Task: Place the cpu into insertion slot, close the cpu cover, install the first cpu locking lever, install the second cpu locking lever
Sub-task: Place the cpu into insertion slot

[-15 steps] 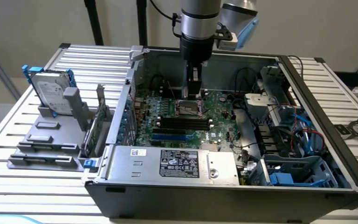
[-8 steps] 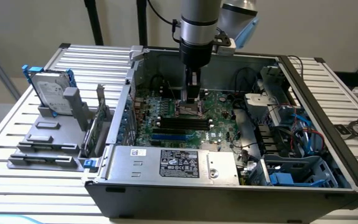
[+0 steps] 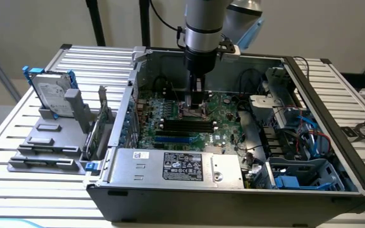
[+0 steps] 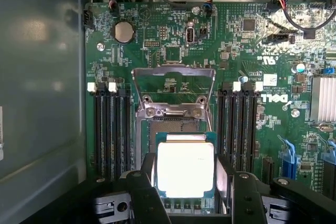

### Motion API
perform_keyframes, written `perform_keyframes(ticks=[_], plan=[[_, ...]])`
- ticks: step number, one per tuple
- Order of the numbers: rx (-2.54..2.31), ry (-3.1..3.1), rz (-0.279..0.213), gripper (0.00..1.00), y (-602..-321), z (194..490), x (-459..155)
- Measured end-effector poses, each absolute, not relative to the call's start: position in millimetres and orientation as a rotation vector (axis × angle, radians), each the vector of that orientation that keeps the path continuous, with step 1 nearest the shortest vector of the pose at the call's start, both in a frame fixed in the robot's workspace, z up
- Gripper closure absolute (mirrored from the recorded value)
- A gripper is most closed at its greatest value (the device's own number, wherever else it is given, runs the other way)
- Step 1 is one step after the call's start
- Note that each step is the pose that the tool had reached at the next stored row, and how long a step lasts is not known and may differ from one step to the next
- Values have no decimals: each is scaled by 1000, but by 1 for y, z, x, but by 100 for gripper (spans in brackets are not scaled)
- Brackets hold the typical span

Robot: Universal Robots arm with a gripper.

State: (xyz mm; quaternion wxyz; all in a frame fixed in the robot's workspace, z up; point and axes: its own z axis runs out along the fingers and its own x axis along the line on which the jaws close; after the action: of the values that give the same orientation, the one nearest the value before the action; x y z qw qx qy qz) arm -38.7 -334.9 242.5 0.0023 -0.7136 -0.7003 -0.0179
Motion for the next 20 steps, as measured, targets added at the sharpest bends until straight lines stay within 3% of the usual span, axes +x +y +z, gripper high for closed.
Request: perform_keyframes(ticks=[20], plan=[[-2236,-2194,-51,45,-333,215,-39]])
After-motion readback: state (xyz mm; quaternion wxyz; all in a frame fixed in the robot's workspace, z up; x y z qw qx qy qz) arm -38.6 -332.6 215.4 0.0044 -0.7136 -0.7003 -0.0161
